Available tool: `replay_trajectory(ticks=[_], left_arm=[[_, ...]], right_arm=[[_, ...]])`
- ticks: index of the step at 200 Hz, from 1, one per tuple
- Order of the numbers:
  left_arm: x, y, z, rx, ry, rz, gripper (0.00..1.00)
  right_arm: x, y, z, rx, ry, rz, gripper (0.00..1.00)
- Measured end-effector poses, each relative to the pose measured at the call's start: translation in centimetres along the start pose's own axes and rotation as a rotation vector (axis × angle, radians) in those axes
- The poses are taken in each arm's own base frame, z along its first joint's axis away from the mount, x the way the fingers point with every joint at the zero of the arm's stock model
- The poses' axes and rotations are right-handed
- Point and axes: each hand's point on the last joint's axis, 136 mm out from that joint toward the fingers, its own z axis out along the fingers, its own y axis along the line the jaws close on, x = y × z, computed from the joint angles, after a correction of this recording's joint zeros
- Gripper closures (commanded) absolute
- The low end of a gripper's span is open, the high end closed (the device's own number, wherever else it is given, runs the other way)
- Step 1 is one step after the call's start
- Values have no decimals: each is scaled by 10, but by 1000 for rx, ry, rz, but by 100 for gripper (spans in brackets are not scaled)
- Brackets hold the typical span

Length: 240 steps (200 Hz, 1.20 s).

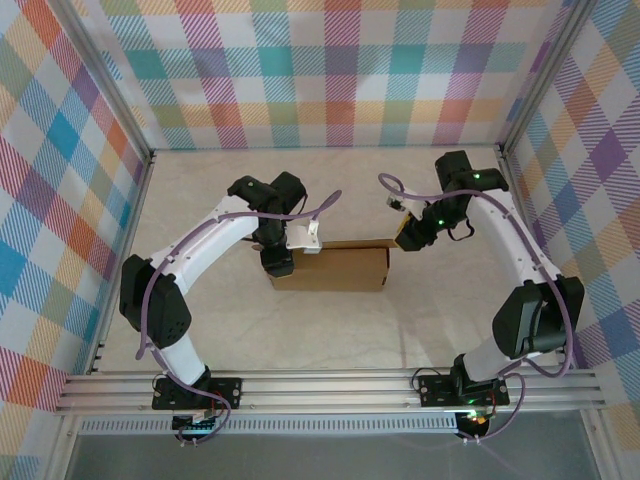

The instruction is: Fold the paper box

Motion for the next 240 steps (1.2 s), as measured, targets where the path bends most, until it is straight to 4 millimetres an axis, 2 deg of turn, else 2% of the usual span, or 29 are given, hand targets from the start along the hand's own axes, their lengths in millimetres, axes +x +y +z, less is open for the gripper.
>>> replay_trajectory(ticks=[25,45,63,66,116,157,221,240], left_arm=[[0,0,0,1,1,-1,61],[0,0,1,2,1,-1,60],[0,1,1,2,1,-3,59],[0,1,1,2,1,-4,59],[-3,2,2,13,5,-8,56],[-4,2,2,24,16,-9,53],[-12,4,6,27,-2,-31,30],[-17,7,7,23,-20,-37,27]], right_arm=[[3,0,5,-21,16,9,65],[6,0,9,-37,30,16,87],[6,1,9,-43,33,18,96],[6,1,8,-42,33,22,100],[5,1,8,-29,48,15,100],[0,-3,8,32,89,77,100],[1,-4,6,107,143,170,100],[3,-5,5,127,154,185,100]])
